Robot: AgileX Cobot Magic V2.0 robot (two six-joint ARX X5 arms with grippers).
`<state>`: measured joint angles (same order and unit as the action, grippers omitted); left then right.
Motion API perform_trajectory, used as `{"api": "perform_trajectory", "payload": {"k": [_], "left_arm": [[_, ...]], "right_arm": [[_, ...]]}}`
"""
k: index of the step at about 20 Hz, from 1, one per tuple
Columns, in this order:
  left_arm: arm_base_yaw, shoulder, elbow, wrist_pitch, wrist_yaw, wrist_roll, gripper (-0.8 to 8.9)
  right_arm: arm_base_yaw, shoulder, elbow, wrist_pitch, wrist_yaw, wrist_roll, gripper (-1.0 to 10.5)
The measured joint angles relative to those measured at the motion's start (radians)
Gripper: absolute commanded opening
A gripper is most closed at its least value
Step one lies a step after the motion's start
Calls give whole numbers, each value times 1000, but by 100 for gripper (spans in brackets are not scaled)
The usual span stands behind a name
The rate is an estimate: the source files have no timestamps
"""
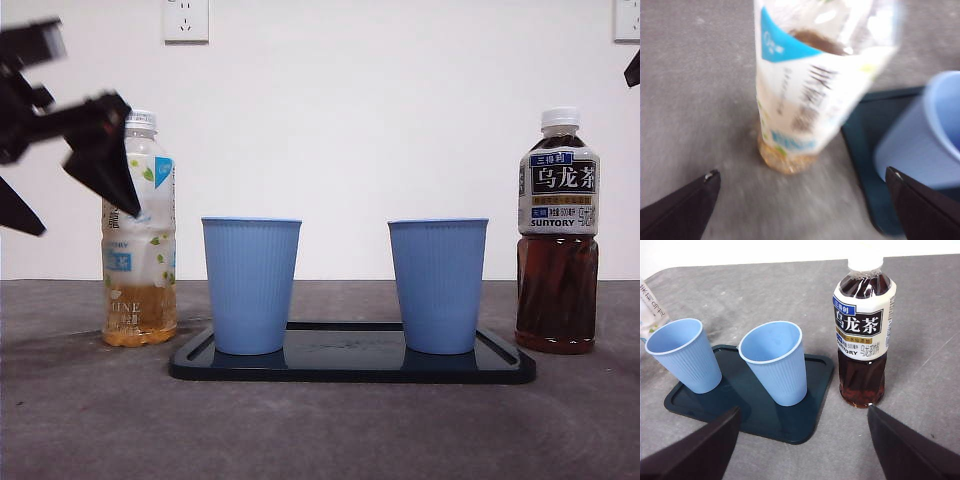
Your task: Pour the drink into the cup
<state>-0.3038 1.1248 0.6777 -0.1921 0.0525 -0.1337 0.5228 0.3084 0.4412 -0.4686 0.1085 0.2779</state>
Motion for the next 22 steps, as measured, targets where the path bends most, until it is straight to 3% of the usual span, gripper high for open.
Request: {"api": "perform_trajectory", "payload": {"k": [8, 14, 16, 21, 22], "left_arm": [[-63, -327, 0, -357, 108, -16, 490], [-67, -496, 0, -412, 199, -45, 487], [-67, -525, 0, -422, 199, -45, 391], [-67, -529, 0, -439, 201, -45, 3], [-67, -529, 0, -439, 201, -47, 7]], "right_arm": [[0, 0, 0, 0, -43, 21, 405], [0, 0, 0, 0, -135, 44, 404], [0, 0, 0, 0, -134, 45, 362], [0, 0, 0, 0, -134, 45, 18], [0, 0, 0, 0, -134, 45, 16]]}}
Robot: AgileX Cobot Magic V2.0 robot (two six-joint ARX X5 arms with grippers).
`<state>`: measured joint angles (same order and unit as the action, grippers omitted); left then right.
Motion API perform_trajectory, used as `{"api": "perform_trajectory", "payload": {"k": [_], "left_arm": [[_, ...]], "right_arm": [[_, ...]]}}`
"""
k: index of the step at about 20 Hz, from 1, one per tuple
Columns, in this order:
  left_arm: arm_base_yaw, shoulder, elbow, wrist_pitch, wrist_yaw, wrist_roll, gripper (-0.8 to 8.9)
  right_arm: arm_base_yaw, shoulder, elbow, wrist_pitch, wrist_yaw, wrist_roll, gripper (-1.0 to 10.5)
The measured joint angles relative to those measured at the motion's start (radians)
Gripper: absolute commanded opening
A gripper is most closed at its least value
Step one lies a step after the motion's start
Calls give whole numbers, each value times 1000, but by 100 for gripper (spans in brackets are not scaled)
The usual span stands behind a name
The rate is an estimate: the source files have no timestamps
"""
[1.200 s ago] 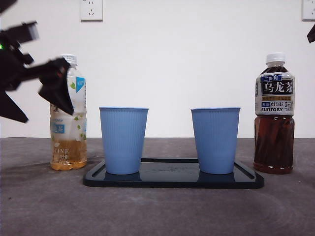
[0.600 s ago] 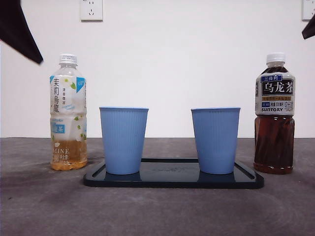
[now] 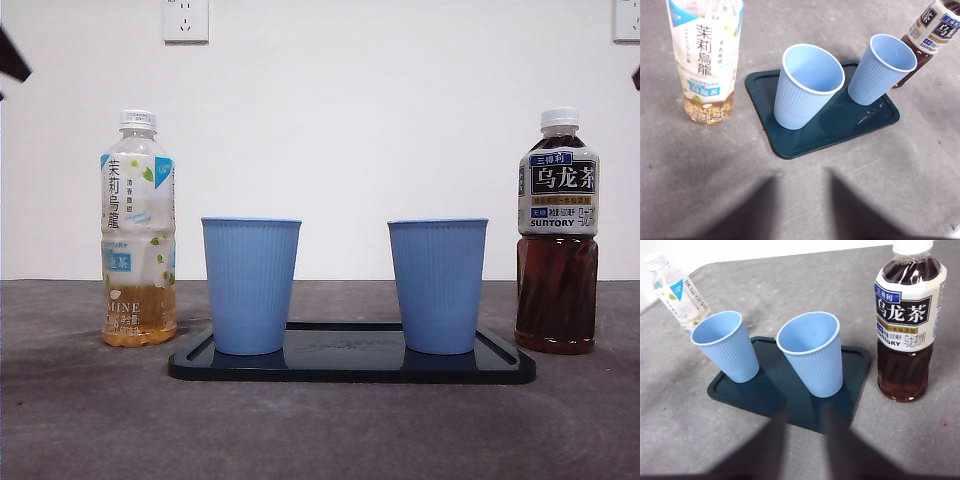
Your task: Pour the drink into the cup
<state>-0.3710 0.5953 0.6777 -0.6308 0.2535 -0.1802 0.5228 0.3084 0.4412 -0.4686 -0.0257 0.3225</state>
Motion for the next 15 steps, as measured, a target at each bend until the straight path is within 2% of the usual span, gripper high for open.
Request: {"api": "perform_trajectory", "payload": {"k": [15], "left_arm": [[0, 0, 0, 13, 0, -2, 8]], "right_arm": [[0, 0, 0, 9, 1, 0, 16]]}}
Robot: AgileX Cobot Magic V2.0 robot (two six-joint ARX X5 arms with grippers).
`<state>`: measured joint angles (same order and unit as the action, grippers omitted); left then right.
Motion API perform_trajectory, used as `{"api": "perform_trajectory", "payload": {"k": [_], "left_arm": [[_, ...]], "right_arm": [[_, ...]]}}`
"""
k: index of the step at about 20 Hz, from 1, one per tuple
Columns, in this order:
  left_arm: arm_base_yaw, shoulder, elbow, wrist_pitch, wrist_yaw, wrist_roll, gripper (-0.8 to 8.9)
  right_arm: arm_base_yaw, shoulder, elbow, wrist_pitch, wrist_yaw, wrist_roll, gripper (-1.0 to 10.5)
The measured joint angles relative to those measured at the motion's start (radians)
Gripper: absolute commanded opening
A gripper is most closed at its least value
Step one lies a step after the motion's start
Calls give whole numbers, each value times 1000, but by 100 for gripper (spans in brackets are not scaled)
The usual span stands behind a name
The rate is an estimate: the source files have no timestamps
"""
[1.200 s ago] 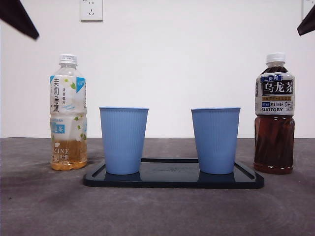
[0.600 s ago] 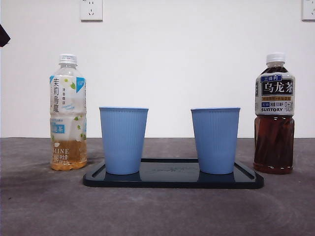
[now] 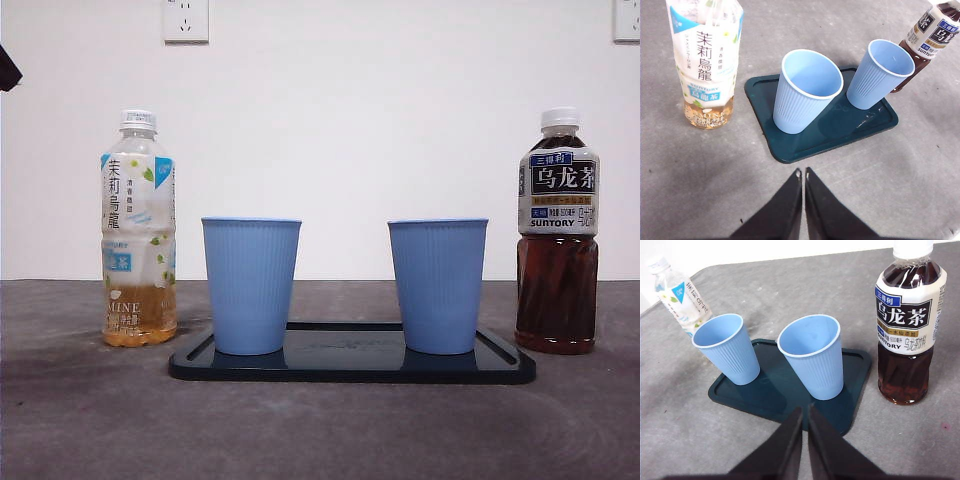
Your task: Pour the drink into the cup
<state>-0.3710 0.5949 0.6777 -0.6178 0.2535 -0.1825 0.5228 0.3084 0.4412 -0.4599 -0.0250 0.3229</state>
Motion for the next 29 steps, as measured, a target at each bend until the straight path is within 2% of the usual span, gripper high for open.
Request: {"api": "perform_trajectory", "payload": {"k": [3, 4, 6, 8, 11, 15, 17, 22, 29], "left_arm": [[0, -6, 0, 0, 0, 6, 7], [4, -14, 0, 1, -2, 32, 8], [44, -62, 0, 40, -18, 140, 7], [119, -129, -28, 180, -48, 249, 7], [256, -237, -127, 359, -144, 336, 8], [371, -360, -282, 424, -292, 358, 7], [391, -416, -356, 423, -325, 361, 8], [406, -521, -520, 415, -333, 361, 8], [406, -578, -614, 366, -334, 361, 7]], "right_arm": [[0, 0, 0, 0, 0, 0, 16], [0, 0, 0, 0, 0, 0, 16], [0, 0, 0, 0, 0, 0, 16], [0, 0, 0, 0, 0, 0, 16], [0, 0, 0, 0, 0, 0, 16], [0, 0, 0, 0, 0, 0, 16], [0, 0, 0, 0, 0, 0, 16], [0, 0, 0, 0, 0, 0, 16], [0, 0, 0, 0, 0, 0, 16]]}}
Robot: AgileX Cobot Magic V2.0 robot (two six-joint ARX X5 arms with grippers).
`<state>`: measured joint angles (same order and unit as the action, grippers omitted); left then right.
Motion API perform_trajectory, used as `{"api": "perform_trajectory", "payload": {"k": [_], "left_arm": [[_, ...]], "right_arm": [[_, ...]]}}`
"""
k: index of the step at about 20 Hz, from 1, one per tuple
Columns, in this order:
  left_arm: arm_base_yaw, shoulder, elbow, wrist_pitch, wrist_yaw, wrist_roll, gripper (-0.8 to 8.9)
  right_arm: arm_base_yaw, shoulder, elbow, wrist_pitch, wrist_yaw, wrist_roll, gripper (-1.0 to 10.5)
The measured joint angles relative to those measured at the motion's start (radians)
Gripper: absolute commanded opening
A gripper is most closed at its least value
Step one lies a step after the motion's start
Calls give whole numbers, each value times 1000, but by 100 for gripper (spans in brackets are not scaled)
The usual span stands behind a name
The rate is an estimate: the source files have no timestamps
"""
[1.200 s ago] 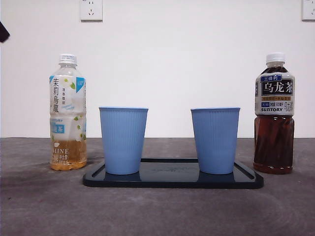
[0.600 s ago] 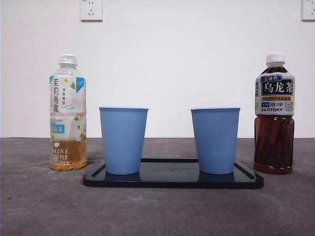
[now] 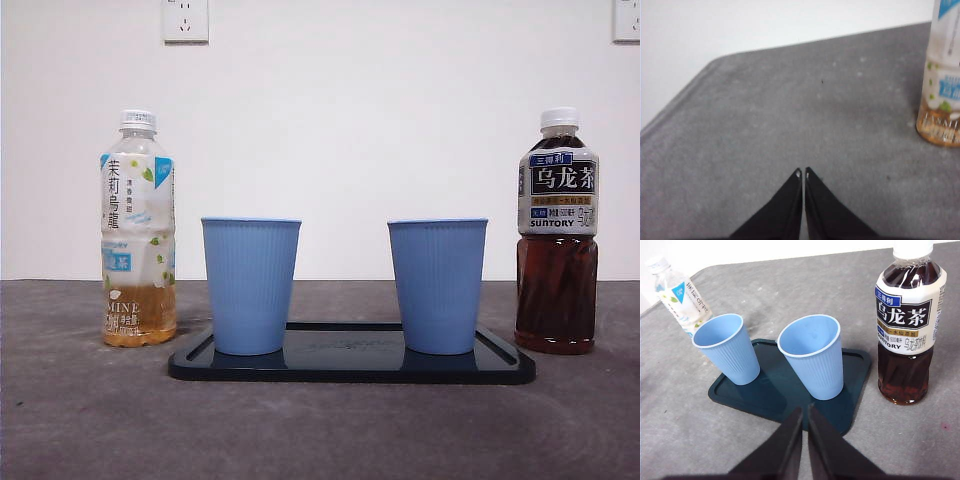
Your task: Pour the drink into the cup
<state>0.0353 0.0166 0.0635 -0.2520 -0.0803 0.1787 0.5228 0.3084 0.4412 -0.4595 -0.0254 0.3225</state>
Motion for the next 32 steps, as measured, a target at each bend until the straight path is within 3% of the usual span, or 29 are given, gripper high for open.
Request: {"api": "perform_trajectory", "payload": {"k": [28, 32], "left_arm": [[0, -11, -4, -2, 0, 6, 8], [0, -11, -4, -2, 0, 6, 7]], "right_arm": [[0, 0, 0, 0, 0, 0, 16], [-46, 0, 0, 18, 75, -62, 16]]}}
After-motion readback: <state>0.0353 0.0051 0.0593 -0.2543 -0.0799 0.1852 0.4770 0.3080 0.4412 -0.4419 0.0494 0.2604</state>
